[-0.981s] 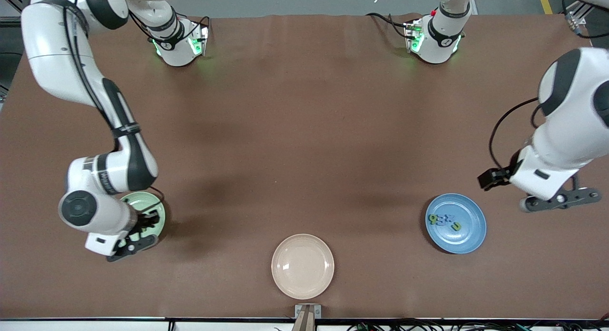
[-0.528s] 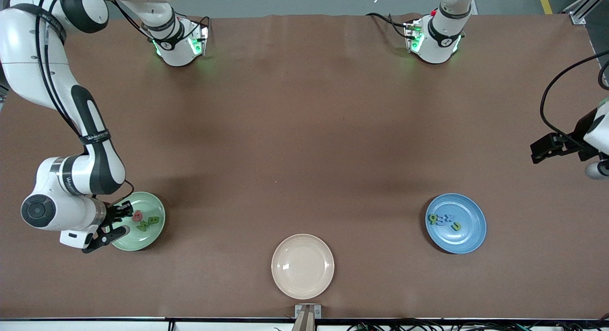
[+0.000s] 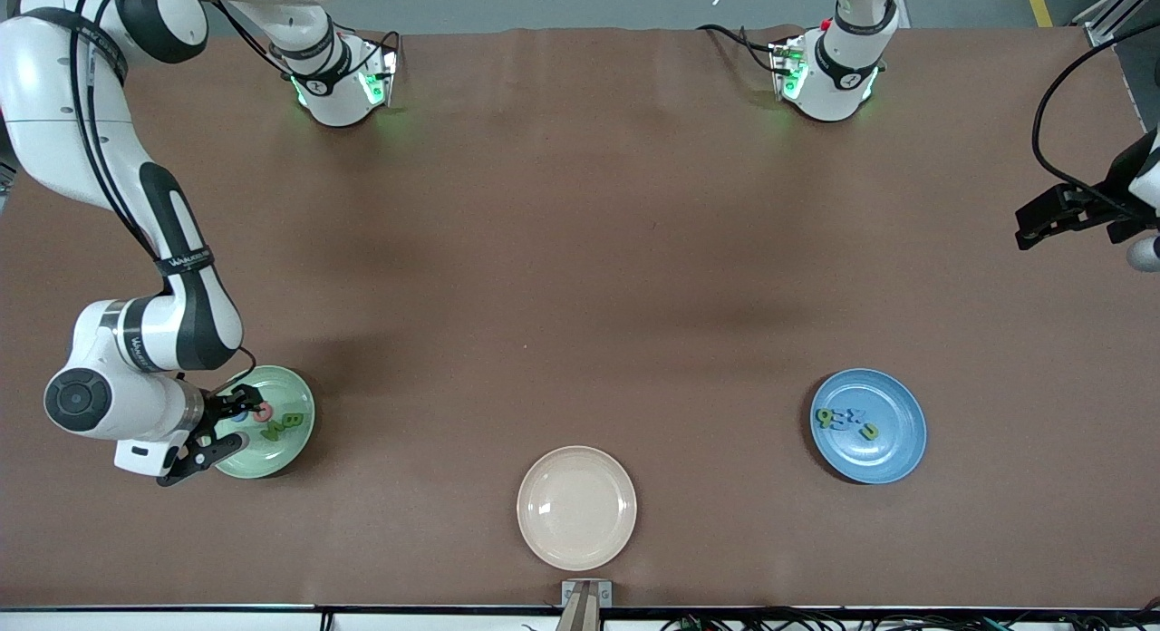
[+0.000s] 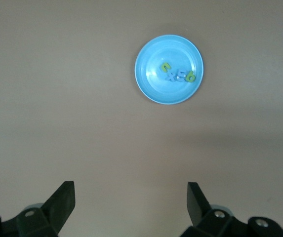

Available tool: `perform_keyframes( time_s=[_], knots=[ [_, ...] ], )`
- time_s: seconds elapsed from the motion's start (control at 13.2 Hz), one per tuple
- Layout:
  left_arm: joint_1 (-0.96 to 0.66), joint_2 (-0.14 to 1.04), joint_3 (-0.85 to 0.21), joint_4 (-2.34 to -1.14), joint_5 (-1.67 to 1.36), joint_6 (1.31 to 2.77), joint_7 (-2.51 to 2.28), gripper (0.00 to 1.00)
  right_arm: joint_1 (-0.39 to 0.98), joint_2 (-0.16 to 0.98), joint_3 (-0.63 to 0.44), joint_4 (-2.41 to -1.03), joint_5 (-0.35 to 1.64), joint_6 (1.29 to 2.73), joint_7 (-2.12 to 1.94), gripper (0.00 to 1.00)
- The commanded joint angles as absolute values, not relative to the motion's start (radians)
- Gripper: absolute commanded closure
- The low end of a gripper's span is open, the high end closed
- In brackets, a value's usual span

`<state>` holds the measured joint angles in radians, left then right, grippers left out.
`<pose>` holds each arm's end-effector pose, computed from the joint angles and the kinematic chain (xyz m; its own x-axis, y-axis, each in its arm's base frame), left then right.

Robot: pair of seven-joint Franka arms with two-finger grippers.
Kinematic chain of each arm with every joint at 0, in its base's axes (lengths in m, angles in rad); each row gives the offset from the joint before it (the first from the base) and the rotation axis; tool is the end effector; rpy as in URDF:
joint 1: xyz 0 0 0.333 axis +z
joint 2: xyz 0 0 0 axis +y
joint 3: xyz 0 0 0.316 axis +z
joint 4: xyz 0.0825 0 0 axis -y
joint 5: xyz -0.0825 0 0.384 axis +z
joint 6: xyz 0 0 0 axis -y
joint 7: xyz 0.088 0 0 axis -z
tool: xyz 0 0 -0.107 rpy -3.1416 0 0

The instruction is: Sort upper and lower case letters into plates

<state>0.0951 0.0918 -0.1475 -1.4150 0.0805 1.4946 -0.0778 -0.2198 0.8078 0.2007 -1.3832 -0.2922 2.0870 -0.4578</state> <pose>0.5753 -0.0166 0.6397 0.9995 0.0318 -0.0058 0.0313 -0.9972 -0.0675 0.7223 -0.0572 0.2282 0.8528 0.5078 -0.1223 0.5160 -0.8553 0.0464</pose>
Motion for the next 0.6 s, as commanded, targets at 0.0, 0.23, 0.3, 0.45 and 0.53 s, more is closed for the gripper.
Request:
perform_keyframes(
  time_s=[0.0, 0.23, 0.3, 0.45, 0.53],
  knots=[
    [0.029, 0.017, -0.075, -1.508, 0.055, 1.497, -0.060, 0.00, -0.238, 0.767, 0.239, -1.397, -0.291, 2.083, -0.443, 0.00],
    [0.002, -0.003, -0.052, -1.528, 0.052, 1.497, -0.058, 0.00, -0.233, 0.691, 0.247, -1.402, -0.250, 2.075, -0.347, 0.00],
    [0.002, -0.008, -0.055, -1.532, 0.052, 1.499, -0.058, 0.00, -0.213, 0.664, 0.242, -1.404, -0.245, 2.069, -0.331, 0.00],
    [0.006, -0.009, -0.055, -1.534, 0.048, 1.500, -0.060, 0.00, -0.203, 0.605, 0.242, -1.404, -0.241, 2.022, -0.276, 0.00],
    [0.005, -0.009, -0.057, -1.534, 0.048, 1.503, -0.060, 0.00, -0.192, 0.574, 0.242, -1.404, -0.233, 1.999, -0.258, 0.00]
  ],
)
